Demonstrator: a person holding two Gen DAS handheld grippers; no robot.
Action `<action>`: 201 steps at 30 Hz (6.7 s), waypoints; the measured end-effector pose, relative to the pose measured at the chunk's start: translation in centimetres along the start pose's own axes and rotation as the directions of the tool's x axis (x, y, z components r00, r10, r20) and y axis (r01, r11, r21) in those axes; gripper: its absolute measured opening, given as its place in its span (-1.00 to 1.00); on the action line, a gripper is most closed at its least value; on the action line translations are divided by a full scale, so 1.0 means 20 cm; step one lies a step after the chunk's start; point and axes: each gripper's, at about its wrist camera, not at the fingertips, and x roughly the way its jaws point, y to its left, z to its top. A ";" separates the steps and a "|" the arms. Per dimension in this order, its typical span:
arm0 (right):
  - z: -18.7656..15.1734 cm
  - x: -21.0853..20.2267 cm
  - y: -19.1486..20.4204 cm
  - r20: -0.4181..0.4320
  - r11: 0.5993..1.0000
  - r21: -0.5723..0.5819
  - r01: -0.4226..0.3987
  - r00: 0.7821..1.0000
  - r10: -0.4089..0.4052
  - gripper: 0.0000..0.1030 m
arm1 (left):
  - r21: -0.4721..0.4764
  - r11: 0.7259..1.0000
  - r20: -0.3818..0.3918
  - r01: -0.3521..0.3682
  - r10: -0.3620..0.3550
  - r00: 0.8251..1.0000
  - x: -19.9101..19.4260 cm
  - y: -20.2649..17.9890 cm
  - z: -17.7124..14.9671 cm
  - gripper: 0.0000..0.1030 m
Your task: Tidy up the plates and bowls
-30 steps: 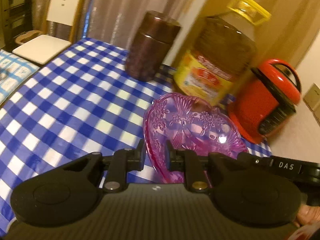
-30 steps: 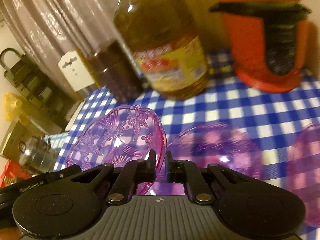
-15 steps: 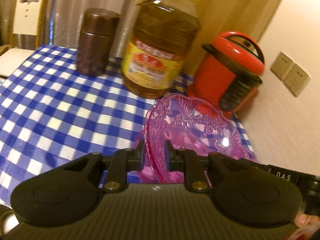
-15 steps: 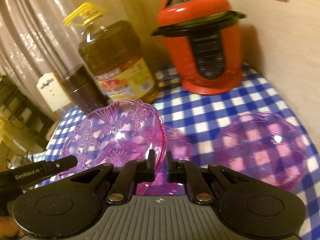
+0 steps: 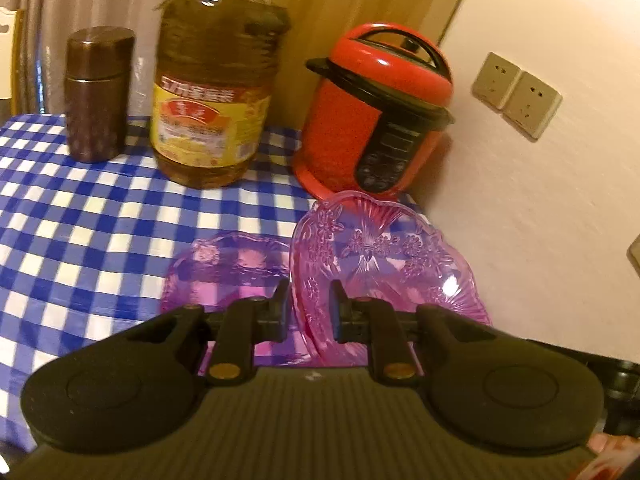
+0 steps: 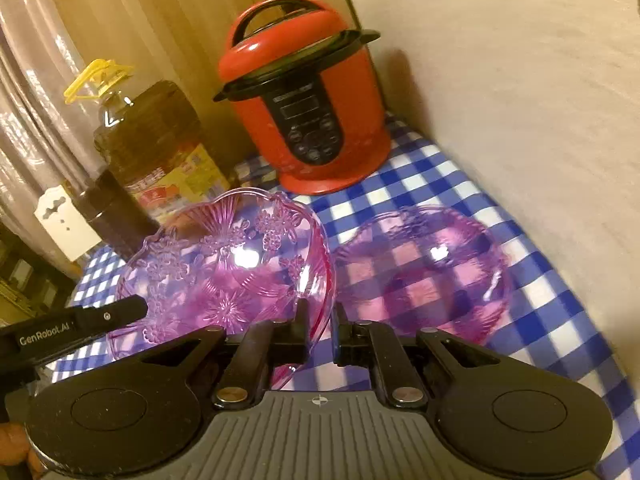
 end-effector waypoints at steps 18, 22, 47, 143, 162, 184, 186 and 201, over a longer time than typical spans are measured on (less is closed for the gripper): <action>0.02 -0.02 -0.27 0.013 0.989 0.040 0.143 0.990 -0.143 -0.80 | 0.101 0.990 -0.076 0.093 -0.086 0.993 0.30 -0.25 -0.08 -0.67; 0.02 0.00 -0.31 -0.002 0.985 0.042 0.169 0.986 -0.169 -0.80 | 0.103 0.989 -0.099 0.103 -0.093 0.991 0.38 -0.27 -0.10 -0.67; 0.06 0.14 -0.48 -0.015 0.965 0.041 0.261 0.965 -0.260 -0.78 | 0.166 0.980 -0.170 0.113 -0.085 0.982 0.67 -0.42 -0.12 -0.67; 0.06 0.11 -0.44 0.067 0.968 0.114 0.224 0.970 -0.233 0.16 | 0.172 0.980 -0.124 0.097 -0.076 0.989 0.50 -0.35 -0.08 -0.30; 0.02 0.10 -0.12 0.089 0.991 0.063 0.121 0.988 -0.127 0.16 | 0.115 0.993 -0.020 0.012 -0.010 1.000 0.12 0.00 0.02 -0.04; -0.06 0.25 0.17 -0.039 1.000 0.017 -0.012 0.999 0.013 0.16 | 0.058 0.991 -0.078 -0.122 0.126 0.989 0.08 0.41 -0.05 0.02; -0.06 0.28 0.19 -0.048 1.000 0.010 -0.014 0.999 0.014 0.16 | 0.052 0.991 -0.091 -0.120 0.125 0.988 0.10 0.43 -0.06 0.02; -0.05 0.47 0.23 -0.136 1.000 -0.024 0.005 0.991 -0.008 0.15 | -0.035 0.992 -0.143 -0.120 0.114 0.983 0.25 0.54 -0.08 0.02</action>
